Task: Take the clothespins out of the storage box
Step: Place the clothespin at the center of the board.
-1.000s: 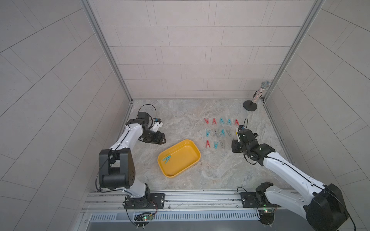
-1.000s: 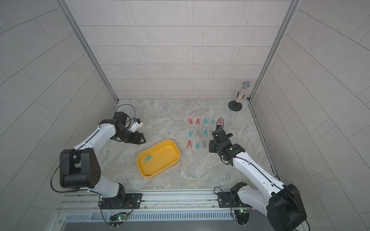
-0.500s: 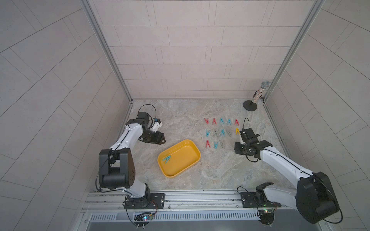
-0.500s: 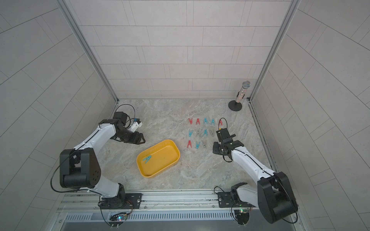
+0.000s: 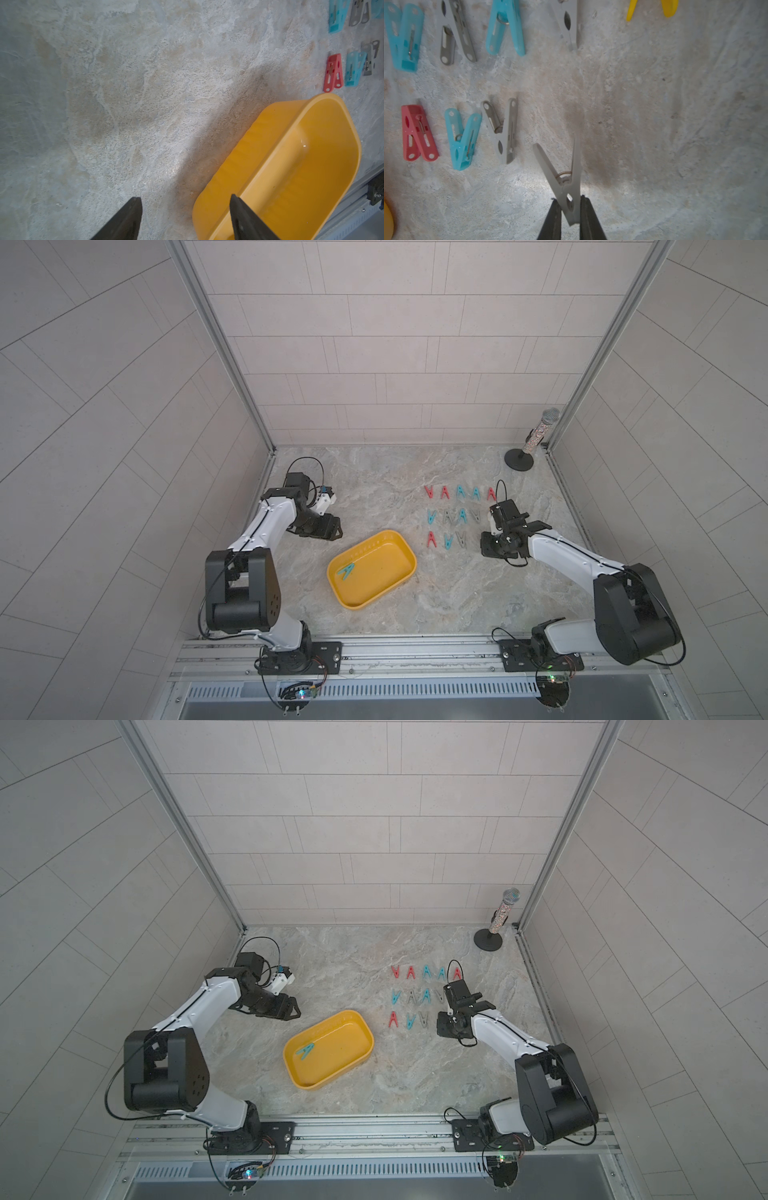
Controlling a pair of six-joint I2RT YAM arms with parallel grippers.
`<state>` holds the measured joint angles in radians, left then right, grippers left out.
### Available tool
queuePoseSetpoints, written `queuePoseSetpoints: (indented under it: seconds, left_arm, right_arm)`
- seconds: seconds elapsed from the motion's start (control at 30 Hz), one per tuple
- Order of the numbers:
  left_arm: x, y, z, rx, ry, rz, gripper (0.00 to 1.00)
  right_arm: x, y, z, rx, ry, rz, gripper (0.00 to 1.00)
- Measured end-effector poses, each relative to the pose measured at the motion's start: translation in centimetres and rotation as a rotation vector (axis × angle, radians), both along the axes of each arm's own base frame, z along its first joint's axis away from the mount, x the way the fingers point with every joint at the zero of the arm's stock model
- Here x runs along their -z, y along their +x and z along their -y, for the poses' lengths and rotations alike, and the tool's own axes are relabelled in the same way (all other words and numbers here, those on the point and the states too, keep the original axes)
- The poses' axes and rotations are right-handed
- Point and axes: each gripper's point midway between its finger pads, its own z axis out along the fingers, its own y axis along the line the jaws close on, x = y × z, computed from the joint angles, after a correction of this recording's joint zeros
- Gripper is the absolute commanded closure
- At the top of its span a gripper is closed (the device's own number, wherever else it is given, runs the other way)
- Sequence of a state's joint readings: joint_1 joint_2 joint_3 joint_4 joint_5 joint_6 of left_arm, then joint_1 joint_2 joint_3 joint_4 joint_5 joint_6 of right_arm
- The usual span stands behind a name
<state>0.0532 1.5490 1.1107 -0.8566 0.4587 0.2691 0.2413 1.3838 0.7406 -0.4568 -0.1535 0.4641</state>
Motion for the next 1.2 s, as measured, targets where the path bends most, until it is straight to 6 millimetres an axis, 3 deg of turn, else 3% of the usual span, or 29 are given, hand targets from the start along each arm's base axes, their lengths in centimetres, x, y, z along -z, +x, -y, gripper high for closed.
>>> queuePoseSetpoints:
  seconds: [0.67, 1.2]
  left_arm:
    - [0.0, 0.2, -0.2, -0.004, 0.015, 0.008, 0.26]
    - [0.0, 0.3, -0.3, -0.005, 0.015, 0.01, 0.26]
  right_arm:
    - [1.2, 2.5, -1.0, -0.015, 0.018, -0.007, 1.0]
    - [2.1, 3.0, -1.2, -0.016, 0.018, -0.016, 0.98]
